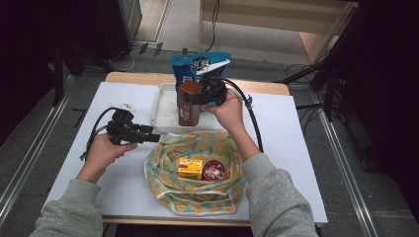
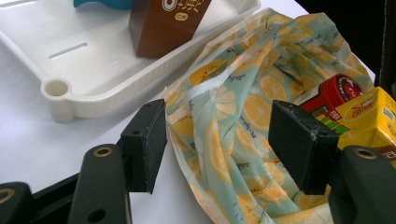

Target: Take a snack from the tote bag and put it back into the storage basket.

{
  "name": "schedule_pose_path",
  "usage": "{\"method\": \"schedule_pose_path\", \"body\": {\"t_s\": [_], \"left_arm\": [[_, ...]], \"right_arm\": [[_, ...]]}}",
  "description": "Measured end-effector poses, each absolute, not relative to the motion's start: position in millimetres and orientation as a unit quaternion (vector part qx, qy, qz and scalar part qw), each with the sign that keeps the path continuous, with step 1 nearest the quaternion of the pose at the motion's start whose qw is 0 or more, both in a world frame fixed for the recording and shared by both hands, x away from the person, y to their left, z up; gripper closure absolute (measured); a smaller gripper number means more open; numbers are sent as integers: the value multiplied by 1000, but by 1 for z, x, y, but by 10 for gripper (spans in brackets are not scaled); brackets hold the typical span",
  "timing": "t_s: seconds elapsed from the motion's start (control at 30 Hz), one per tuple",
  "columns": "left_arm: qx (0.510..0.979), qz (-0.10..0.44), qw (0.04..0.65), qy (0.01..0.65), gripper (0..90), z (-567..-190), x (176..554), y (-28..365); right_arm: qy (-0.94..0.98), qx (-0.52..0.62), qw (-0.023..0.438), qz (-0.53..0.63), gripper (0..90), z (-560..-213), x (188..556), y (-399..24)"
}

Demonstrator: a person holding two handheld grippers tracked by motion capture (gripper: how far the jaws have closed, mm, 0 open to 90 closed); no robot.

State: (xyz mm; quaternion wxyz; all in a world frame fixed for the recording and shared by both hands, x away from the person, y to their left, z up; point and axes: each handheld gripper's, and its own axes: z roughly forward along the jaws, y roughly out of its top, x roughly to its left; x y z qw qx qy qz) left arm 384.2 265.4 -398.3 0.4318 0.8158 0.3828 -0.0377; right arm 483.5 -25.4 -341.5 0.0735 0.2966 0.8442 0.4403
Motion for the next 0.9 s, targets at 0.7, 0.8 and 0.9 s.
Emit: {"method": "schedule_pose_path", "body": {"t_s": [0.7, 0.8, 0.9], "left_arm": [[818, -38, 427, 383, 378, -399, 385, 264], [818, -40, 430, 380, 375, -400, 385, 264], [819, -38, 430, 378, 375, -399, 384, 264]], "right_arm": [[847, 297, 72, 435, 431, -344, 468, -51], [848, 295, 75, 434, 432, -345, 465, -54], [845, 297, 75, 439, 432, -347, 465, -58]]}}
